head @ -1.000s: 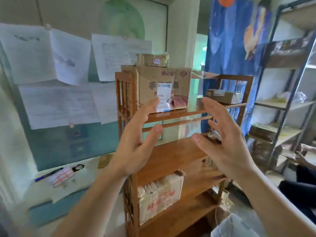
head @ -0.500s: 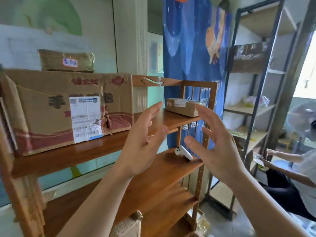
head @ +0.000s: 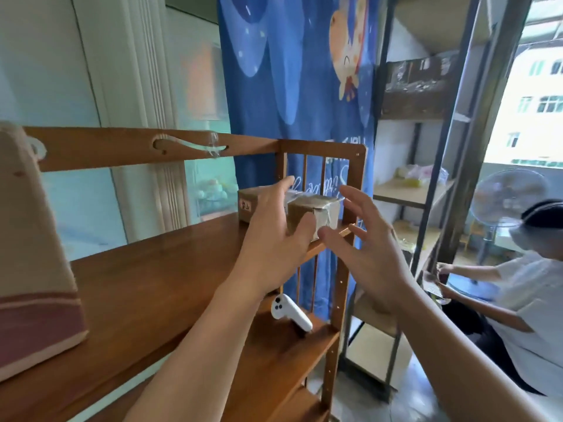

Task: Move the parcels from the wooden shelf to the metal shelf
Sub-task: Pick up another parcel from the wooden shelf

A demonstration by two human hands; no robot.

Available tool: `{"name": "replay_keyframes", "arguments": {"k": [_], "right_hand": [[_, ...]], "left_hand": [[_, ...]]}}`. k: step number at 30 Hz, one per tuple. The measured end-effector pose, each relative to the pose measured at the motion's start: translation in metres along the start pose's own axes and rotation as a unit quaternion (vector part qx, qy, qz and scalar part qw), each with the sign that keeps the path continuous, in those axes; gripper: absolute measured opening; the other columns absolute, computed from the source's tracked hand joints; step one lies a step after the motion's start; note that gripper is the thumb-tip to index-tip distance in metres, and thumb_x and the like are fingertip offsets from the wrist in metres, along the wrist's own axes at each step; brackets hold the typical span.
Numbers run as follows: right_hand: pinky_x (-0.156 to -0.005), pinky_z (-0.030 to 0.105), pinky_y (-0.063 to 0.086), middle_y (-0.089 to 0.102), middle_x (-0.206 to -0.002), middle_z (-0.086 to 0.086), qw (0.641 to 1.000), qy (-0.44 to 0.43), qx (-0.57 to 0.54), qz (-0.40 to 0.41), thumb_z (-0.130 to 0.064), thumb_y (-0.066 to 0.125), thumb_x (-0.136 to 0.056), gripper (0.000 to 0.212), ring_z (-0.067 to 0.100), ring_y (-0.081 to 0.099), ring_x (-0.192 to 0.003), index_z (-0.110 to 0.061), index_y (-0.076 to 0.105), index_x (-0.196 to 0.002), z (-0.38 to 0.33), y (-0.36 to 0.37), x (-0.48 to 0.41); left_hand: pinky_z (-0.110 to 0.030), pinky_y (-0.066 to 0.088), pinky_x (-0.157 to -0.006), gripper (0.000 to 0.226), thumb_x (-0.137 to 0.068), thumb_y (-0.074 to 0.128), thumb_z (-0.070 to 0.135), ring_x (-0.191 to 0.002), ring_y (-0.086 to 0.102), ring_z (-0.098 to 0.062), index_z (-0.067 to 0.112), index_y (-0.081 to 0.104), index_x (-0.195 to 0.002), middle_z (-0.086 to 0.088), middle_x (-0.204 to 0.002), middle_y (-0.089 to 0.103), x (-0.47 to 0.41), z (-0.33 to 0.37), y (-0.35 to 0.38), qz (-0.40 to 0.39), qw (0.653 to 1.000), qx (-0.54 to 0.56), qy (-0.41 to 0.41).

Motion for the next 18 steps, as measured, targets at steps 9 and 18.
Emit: {"name": "replay_keyframes", "arguments": {"k": [9,18], "right_hand": [[-0.099,0.047,0.05,0.069,-0.122,-0.004,0.996,0.091,-0.023,-0.002,-0.055,0.057,-0.089,0.048,0.021,0.065,-0.115,-0.031,0.062,-0.131,0.071,0.034,-0.076],[-0.066,0.027,0.049,0.06,-0.083,0.013,0.95,-0.014,-0.31,0.046,-0.017,0.071,-0.083,0.008,0.019,0.057,-0.079,-0.016,0.062,-0.084,0.005,0.042,-0.067]], "left_hand": [[-0.027,0.047,-0.099,0.078,-0.097,0.049,0.057,-0.129,0.057,-0.019,0.026,0.021,-0.163,-0.007,-0.16,0.049,-0.038,-0.031,0.043,0.026,0.985,0.002,-0.171],[-0.017,0.059,-0.09,0.028,-0.107,0.053,0.035,-0.107,0.068,0.019,0.053,0.054,-0.128,0.038,-0.111,0.074,0.002,-0.01,-0.001,0.236,0.954,0.15,-0.107]]}}
Point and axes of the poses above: each hand's wrist, its own x-axis away from the middle knuckle, its own y-axis out of the palm, z = x × y, the point moved 5 cm from there along -x, towards the middle knuckle
